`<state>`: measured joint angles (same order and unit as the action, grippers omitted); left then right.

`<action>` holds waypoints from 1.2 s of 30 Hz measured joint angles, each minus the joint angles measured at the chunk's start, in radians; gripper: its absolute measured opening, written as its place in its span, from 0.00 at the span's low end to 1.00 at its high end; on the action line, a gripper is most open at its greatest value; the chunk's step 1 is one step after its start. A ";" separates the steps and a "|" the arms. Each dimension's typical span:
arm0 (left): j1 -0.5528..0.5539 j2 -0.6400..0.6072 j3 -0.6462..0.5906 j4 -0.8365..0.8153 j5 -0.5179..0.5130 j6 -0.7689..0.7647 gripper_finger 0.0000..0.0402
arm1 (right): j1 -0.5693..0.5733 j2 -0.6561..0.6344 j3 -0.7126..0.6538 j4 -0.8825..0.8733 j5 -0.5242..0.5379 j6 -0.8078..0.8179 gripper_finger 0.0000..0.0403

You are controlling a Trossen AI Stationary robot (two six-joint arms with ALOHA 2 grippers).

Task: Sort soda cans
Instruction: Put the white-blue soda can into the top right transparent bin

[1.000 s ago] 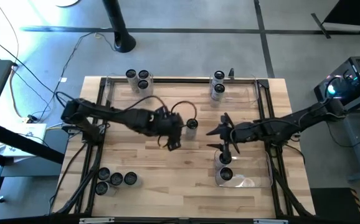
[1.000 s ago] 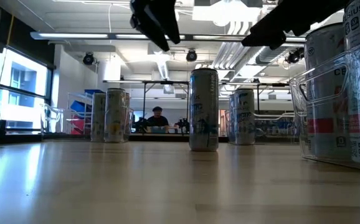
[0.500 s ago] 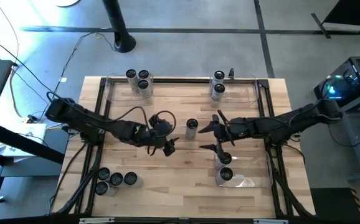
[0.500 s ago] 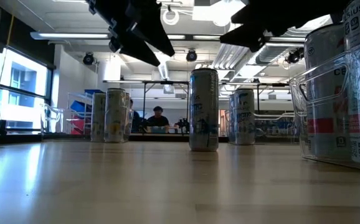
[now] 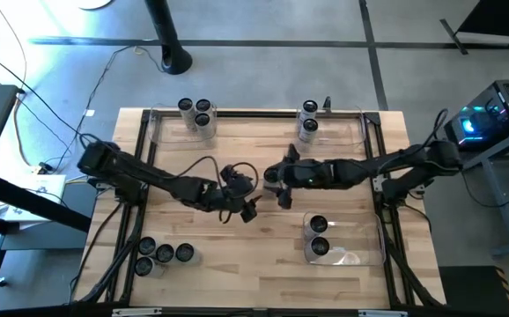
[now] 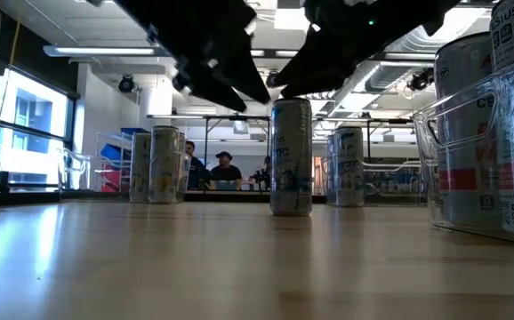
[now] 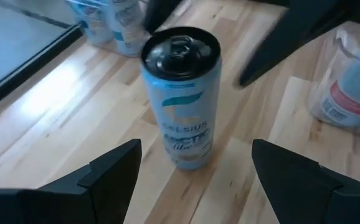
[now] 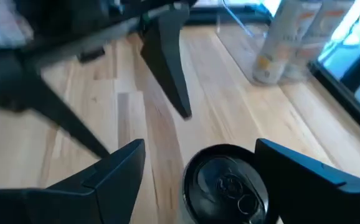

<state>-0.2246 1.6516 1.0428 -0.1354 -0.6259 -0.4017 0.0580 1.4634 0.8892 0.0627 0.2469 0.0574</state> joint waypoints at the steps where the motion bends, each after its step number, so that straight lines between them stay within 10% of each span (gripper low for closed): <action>1: 0.008 0.021 0.000 0.014 0.007 0.013 0.75 | -0.002 0.009 0.012 -0.021 0.000 0.008 0.74; 14: 0.062 0.258 0.000 0.269 0.021 0.139 0.75 | -0.001 0.003 0.082 -0.198 0.086 0.024 0.74; 36: -0.066 0.279 0.000 0.341 0.044 0.102 0.75 | 0.050 -0.166 0.047 -0.546 0.067 0.127 0.74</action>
<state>-0.2909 1.9308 1.0428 0.2057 -0.5824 -0.2996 0.1077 1.2976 0.9366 -0.4837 0.3141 0.1846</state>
